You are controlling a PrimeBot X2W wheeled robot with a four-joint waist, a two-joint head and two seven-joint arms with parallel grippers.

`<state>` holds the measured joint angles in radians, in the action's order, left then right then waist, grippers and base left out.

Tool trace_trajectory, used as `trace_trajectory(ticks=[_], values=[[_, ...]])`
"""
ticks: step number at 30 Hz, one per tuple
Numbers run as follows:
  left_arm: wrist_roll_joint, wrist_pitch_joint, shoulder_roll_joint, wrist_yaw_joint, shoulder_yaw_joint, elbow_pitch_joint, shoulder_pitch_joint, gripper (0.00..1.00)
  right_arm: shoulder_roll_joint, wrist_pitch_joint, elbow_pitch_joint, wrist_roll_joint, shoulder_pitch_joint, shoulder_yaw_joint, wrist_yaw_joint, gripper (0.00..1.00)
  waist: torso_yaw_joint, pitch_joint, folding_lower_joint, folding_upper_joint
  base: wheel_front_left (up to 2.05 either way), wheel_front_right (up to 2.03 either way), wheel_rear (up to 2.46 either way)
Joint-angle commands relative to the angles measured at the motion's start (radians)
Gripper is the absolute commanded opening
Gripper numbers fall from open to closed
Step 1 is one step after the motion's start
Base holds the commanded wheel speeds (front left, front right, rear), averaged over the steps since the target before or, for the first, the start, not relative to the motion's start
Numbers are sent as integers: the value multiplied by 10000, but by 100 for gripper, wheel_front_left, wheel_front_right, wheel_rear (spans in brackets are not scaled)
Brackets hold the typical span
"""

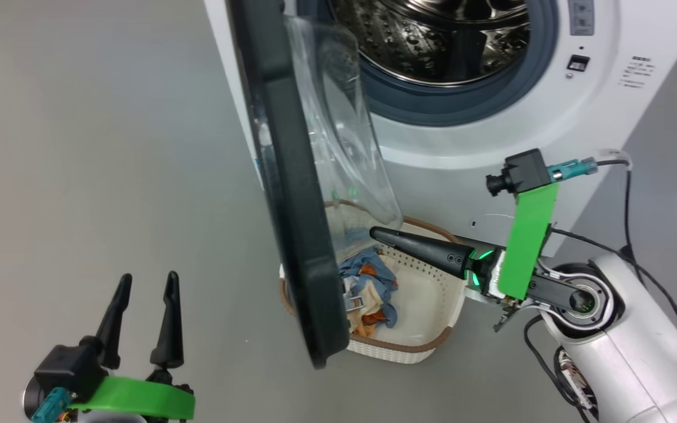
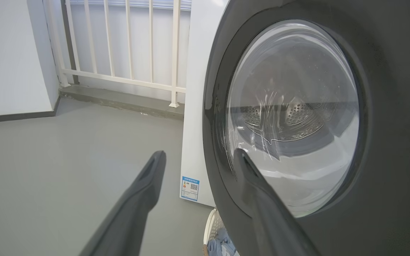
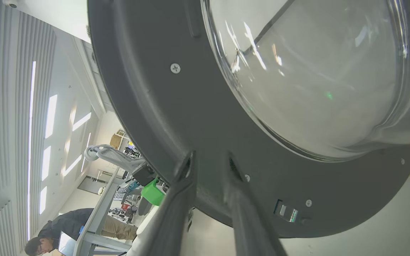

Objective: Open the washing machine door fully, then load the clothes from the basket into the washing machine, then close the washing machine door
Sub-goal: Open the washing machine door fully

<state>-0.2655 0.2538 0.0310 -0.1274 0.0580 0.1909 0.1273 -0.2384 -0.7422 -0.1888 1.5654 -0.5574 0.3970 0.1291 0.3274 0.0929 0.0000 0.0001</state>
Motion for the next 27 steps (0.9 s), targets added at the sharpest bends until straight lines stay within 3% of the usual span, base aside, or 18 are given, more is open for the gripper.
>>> trace_trajectory(ticks=[1, 8, 16, 27], values=[[157, 80, 192, -29, -407, -265, 60, 100, -33, 188, 479, -132, 75, -67, 16, 100, -188, -29, 0, -1, 0, 0, 0], [251, 80, 192, -30, -562, -342, 47, 100, -285, 855, 1302, -715, 400, -141, 16, 100, -638, -89, 0, -1, 0, 0, 0], [308, 80, 192, -31, -631, -475, -47, 100, -814, 2323, 2246, -1743, 988, -270, 16, 100, -1266, -150, 0, -1, 0, 0, 0], [350, 80, 192, -32, -786, -614, -194, 100, -2016, 6238, 3159, -4628, 1821, -192, 16, 100, -1636, -90, 0, -1, 0, 0, 0]])
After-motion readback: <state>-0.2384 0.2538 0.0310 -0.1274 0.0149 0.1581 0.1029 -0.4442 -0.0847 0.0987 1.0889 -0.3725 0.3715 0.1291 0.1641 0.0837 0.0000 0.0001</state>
